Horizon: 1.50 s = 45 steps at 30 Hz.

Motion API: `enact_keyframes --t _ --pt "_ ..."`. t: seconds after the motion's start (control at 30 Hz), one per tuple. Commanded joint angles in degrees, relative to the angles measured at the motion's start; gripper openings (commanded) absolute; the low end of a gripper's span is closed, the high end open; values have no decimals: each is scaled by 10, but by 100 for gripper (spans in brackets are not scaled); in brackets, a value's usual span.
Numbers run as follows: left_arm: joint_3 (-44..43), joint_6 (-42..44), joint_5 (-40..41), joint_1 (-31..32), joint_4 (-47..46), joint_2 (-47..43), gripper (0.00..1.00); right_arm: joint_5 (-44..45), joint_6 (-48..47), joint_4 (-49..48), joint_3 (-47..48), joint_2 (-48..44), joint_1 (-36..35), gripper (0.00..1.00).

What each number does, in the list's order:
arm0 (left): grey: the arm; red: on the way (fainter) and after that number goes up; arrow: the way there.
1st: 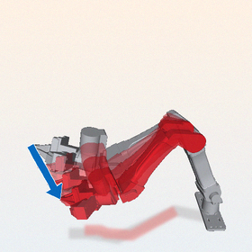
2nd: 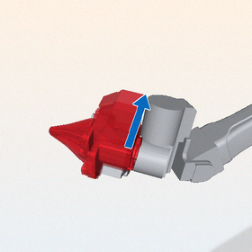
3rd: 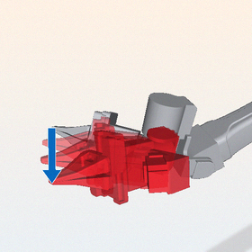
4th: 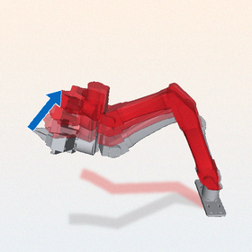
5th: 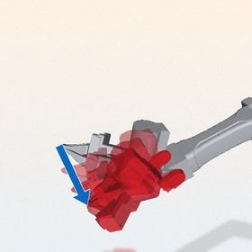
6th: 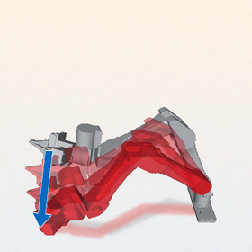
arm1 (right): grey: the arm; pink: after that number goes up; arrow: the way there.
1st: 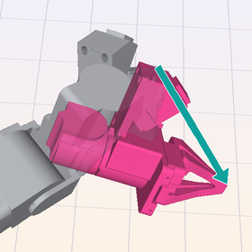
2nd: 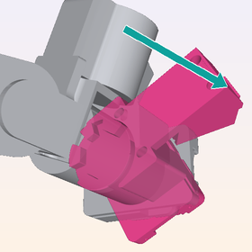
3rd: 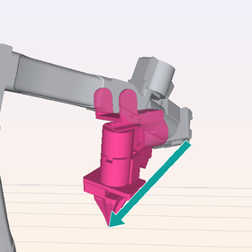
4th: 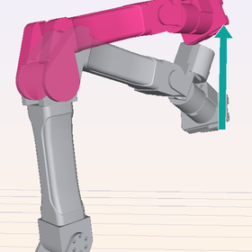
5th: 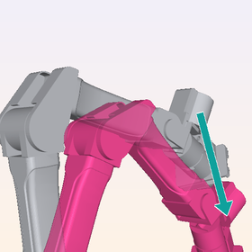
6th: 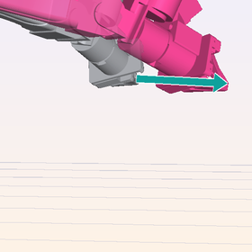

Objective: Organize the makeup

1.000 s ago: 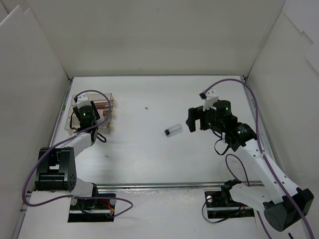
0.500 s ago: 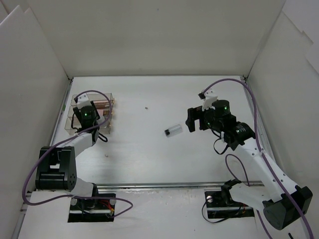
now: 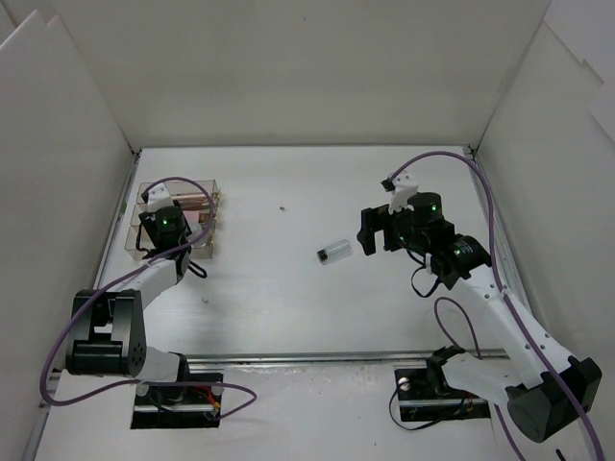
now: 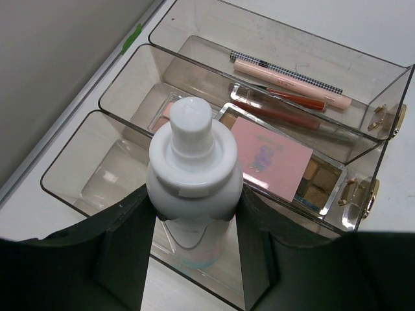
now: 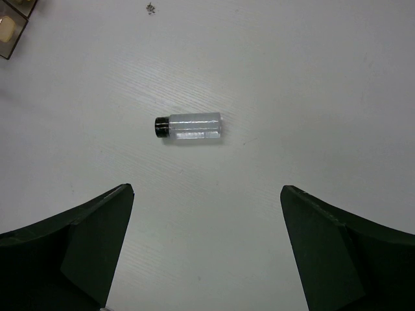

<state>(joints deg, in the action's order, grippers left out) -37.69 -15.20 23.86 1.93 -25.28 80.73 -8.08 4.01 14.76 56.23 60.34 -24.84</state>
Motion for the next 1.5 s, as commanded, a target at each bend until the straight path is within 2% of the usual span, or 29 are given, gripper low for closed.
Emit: enact_keyframes --t 0.0,0.33,0.63,1.0,1.13,1.27,1.33,1.47 --pt "-17 -6 7 4 -33 -33 40 -8 -5 -28 0 1 -2 94" --pt "-24 -16 15 4 -14 -33 62 -10 -4 -28 -1 0 0 94" --pt "-18 -35 20 4 0 -53 67 -5 -8 -28 5 1 -2 94" --pt "-64 -94 35 4 109 -143 74 -36 -25 -23 69 57 -1 93" --pt "-119 -143 31 10 208 -174 75 -48 -130 64 148 155 -5 90" --pt "-152 -193 22 39 267 -203 75 -112 -250 90 189 243 -5 89" --pt "-173 -209 2 56 311 -207 74 -123 -344 99 203 260 -5 88" --pt "-234 -214 -17 103 402 -192 75 -114 -446 119 227 310 4 87"
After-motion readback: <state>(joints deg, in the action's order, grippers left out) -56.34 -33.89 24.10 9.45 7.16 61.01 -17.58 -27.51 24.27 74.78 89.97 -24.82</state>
